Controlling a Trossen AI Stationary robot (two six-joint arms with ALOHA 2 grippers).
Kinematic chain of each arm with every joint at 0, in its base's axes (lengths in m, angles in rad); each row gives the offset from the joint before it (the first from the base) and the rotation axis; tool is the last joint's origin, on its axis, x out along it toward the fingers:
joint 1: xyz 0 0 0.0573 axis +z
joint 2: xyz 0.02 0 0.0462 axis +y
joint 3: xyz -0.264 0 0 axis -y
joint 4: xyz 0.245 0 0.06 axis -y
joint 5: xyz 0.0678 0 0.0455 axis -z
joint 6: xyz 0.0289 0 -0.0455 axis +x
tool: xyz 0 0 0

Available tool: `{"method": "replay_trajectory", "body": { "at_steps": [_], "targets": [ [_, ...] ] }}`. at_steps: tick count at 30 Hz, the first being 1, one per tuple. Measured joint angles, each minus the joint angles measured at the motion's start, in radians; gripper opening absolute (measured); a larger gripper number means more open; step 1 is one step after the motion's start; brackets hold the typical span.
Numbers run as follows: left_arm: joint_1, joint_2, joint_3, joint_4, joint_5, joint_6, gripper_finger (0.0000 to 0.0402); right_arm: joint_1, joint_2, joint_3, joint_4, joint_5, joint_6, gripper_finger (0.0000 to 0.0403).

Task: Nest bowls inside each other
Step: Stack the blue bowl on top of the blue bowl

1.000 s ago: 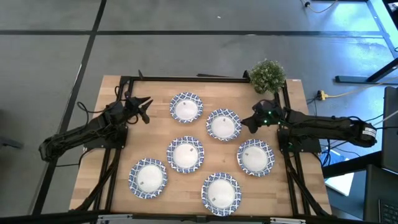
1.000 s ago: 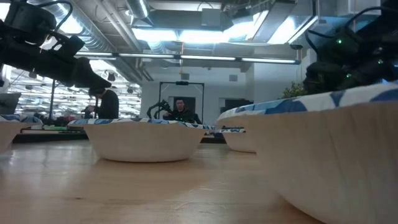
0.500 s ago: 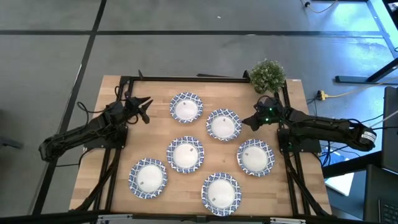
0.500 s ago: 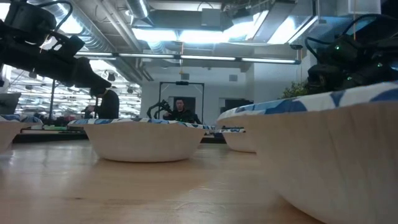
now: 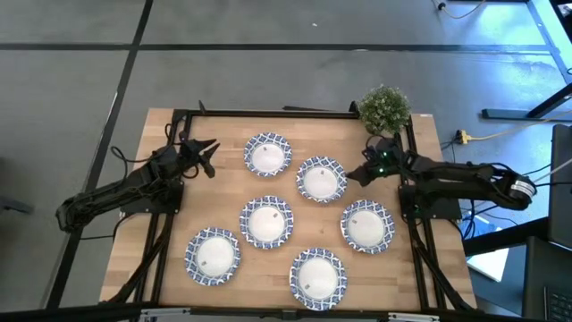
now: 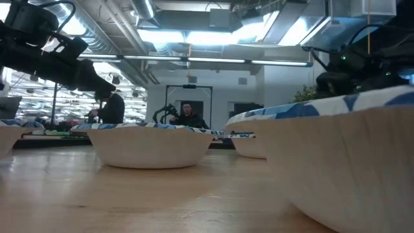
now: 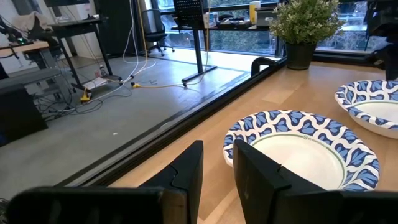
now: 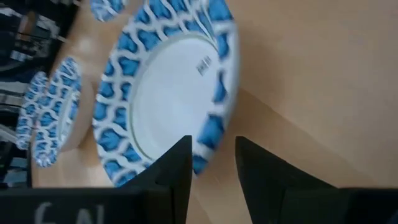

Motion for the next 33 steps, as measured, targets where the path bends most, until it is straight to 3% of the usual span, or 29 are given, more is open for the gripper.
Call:
{"method": "replay_trajectory", "body": {
  "at_steps": [8,15,24,28,33],
  "targets": [
    [0.0,0.0,0.0,0.0,0.0,-0.001,0.0082,0.001,0.116,0.0,0.072,-0.036,0.0,0.0124],
    [0.0,0.0,0.0,0.0,0.0,-0.001,0.0082,0.002,0.181,0.0,0.236,-0.085,0.01,0.0124],
    [0.0,0.0,0.0,0.0,0.0,-0.001,0.0082,0.002,0.25,0.025,0.239,-0.095,0.017,0.0123],
    [0.0,0.0,0.0,0.0,0.0,-0.001,0.0082,0.002,0.279,0.036,0.239,-0.097,-0.001,0.0101],
    [0.0,0.0,0.0,0.0,0.0,-0.001,0.0082,0.002,0.297,0.053,0.239,-0.116,-0.025,0.0045]
  ]
}}
